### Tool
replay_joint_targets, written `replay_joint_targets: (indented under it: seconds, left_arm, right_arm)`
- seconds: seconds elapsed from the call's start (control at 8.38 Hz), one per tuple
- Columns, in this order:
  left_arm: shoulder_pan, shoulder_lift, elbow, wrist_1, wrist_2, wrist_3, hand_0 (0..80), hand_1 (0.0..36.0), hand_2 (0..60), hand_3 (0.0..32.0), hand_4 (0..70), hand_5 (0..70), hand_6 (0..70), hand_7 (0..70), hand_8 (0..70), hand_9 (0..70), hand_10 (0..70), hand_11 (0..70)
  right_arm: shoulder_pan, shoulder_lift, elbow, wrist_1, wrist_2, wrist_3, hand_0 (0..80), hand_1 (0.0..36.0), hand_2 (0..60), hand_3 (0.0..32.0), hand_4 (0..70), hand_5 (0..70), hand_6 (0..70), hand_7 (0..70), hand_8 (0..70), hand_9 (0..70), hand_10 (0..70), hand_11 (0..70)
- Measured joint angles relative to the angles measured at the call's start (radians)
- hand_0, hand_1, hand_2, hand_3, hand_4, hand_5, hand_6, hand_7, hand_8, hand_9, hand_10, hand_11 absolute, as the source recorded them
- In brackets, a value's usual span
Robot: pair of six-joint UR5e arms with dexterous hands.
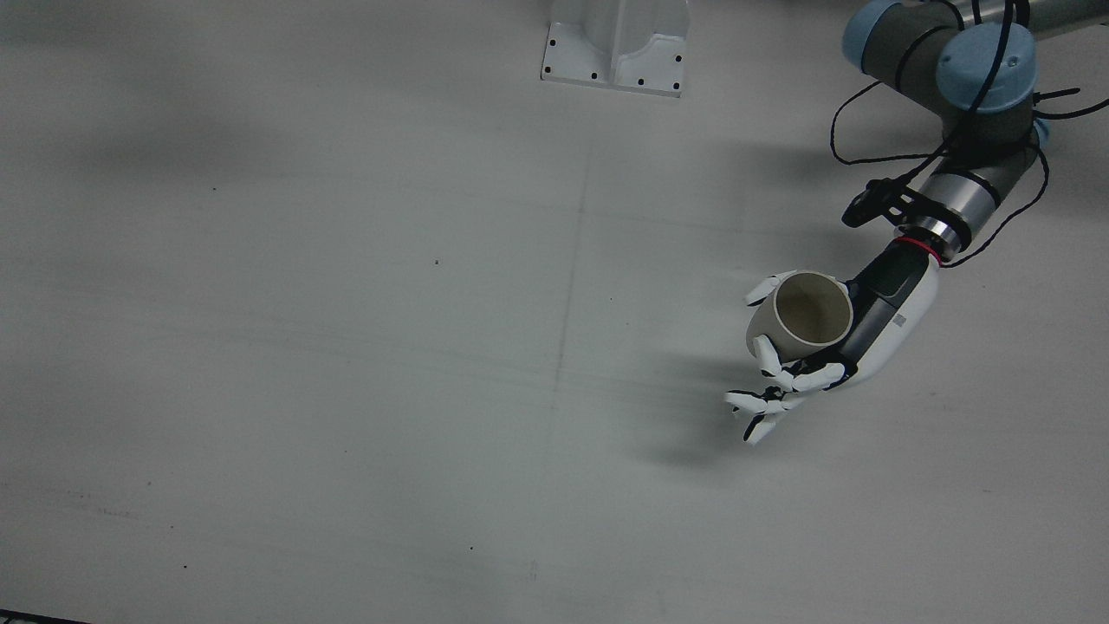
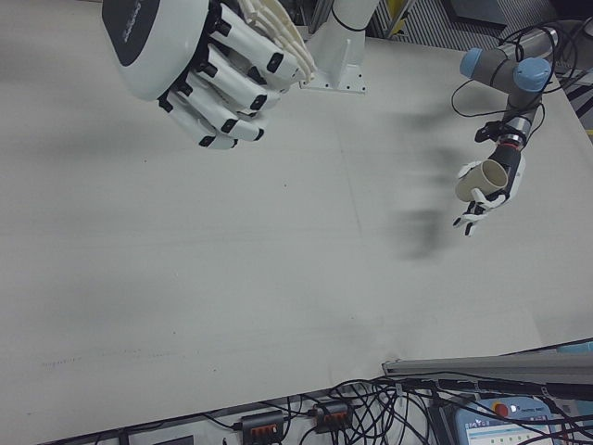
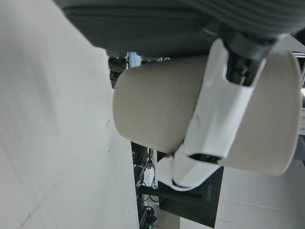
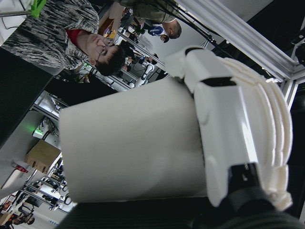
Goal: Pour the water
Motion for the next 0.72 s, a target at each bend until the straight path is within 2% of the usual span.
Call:
replay_joint_targets:
  seconds: [0.36,0.72]
  left_arm:
    - [0.065,-0.264,0.168,0.082,0.059,0.069,80.0,36.0,60.0,0.0,70.0,70.0,20.6,30.5,7.2,6.0,8.1,14.8]
    - [0.07,-0.452,0.261,0.133,0.086,0.096,80.0,36.0,60.0,0.0,70.0,70.0,21.8,31.5,7.6,6.4,8.3,15.1]
  right_arm:
    - [-0.097,0.117,0.009,-0.08,0.002,-0.132,80.0,36.0,60.0,0.0,46.8,70.0,60.9,70.0,40.0,53.9,38.2,57.4]
    - [-0.339,0.174,-0.042,-0.108,0.114,-0.389,80.0,36.0,60.0,0.0,43.7,70.0,57.2,70.0,37.8,51.3,36.5,55.4]
